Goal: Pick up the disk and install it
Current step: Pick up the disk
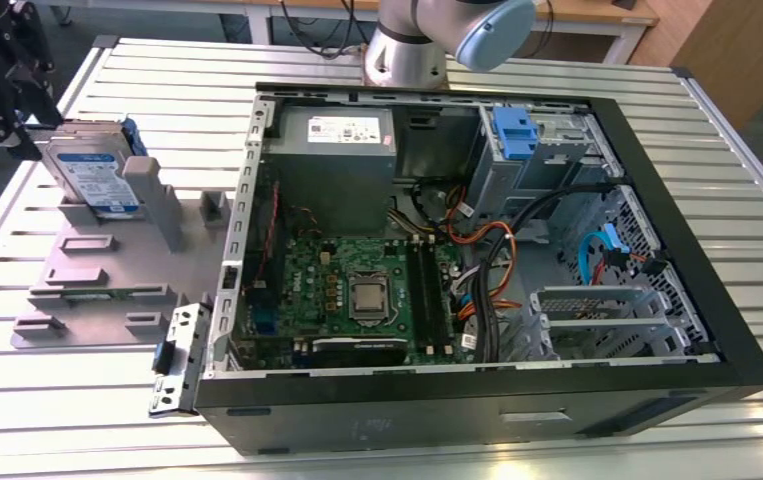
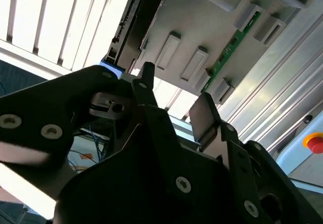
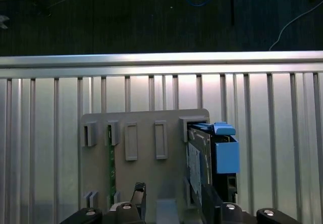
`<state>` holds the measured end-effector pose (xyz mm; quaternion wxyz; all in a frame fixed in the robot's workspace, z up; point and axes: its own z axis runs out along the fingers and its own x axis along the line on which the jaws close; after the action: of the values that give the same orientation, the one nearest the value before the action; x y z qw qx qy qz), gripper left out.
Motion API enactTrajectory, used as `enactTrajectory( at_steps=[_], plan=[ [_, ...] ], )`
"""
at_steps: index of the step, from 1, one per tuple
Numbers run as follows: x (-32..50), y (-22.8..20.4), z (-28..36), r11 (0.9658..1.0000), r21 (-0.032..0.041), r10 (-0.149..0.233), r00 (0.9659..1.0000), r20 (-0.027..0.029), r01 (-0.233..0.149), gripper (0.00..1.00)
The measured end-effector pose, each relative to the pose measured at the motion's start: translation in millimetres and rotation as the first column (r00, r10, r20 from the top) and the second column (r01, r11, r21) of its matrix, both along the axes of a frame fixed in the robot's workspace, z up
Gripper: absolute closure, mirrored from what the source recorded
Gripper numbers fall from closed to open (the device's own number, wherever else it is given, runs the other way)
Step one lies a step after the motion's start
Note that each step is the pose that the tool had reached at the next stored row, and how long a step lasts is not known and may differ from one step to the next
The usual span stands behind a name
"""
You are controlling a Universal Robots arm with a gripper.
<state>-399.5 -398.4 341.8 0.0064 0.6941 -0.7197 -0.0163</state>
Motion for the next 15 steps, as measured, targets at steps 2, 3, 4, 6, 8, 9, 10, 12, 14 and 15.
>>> enactTrajectory(
  at_steps=[2, 3, 4, 6, 8, 9, 10, 12, 14, 15],
  plan=[
    [0.0, 0.0, 0.0, 1.0, 0.0, 0.0, 1.0, 0.0, 0.0, 0.42],
    [0.0, 0.0, 0.0, 1.0, 0.0, 0.0, 1.0, 0.0, 0.0, 0.42],
    [0.0, 0.0, 0.0, 1.0, 0.0, 0.0, 1.0, -0.0001, 0.0, 0.35],
    [0.0, 0.0, 0.0, 1.0, 0.0, 0.0, 1.0, 0.0, 0.0, 0.35],
    [0.1, 0.1, -0.5, 1.0, 0.0, 0.0, 1.0, 0.0, 0.0, 0.35],
    [0.1, 0.1, -0.8, 1.0, 0.0002, 0.001, 1.0, 0.0001, -0.001, 0.35],
    [0.0, 0.1, -1.1, 1.0, 0.0014, 0.001, 1.0, 0.0, -0.001, 0.35],
    [-0.1, 0.1, -1.8, 1.0, 0.0093, 0.001, 1.0, -0.0001, -0.001, 0.35],
    [0.0, 0.2, -2.4, 0.9997, 0.0232, 0.001, 1.0, 0.0, -0.001, 0.35],
    [0.0, 0.2, -2.8, 0.9995, 0.0304, 0.001, 1.0, -0.0001, -0.001, 0.35]
  ],
)
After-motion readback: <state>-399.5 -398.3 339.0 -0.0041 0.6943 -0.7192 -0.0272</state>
